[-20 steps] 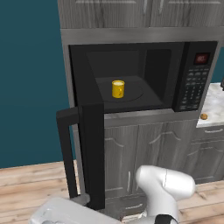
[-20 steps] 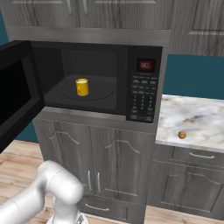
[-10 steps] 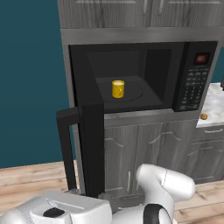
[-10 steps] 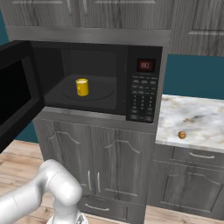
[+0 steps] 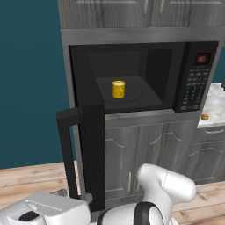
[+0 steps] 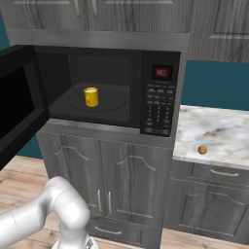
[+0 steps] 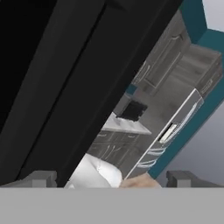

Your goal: Pick the mug from the counter and place it inside the microwave. Then close the microwave.

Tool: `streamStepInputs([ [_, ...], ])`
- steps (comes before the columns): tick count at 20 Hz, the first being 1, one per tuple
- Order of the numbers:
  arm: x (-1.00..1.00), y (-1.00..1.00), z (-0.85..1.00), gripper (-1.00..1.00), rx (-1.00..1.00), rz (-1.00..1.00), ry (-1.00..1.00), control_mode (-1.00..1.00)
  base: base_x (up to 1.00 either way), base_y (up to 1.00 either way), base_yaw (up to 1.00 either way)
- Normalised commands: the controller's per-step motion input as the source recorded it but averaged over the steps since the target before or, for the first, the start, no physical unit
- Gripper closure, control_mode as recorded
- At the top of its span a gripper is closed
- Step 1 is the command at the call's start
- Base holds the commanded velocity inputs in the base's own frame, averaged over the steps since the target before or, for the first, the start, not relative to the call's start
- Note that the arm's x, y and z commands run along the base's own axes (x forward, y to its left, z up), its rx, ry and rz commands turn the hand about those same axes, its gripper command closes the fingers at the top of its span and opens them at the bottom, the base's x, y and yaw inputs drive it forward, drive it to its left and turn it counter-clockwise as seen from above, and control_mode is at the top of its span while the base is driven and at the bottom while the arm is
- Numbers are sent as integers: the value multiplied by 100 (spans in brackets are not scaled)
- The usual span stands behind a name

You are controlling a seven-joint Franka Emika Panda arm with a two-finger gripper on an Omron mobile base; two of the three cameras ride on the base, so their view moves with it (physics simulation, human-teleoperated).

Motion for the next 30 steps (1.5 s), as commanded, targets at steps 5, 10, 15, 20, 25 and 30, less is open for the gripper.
streamStepInputs([
  [5,7,15,-30,-100,-12,0,-6,-100,0,0,0],
  [10,1,5,-10,-100,-11,0,-11,-100,0,0,0],
  [15,3,1,0,-100,-13,0,-13,-100,0,0,0],
  [20,9,0,0,-100,-15,0,-9,-100,0,0,0],
  [25,37,-9,-7,-100,-5,0,0,-100,0,0,0],
  [30,47,-30,-7,-100,0,3,0,-100,0,0,0],
])
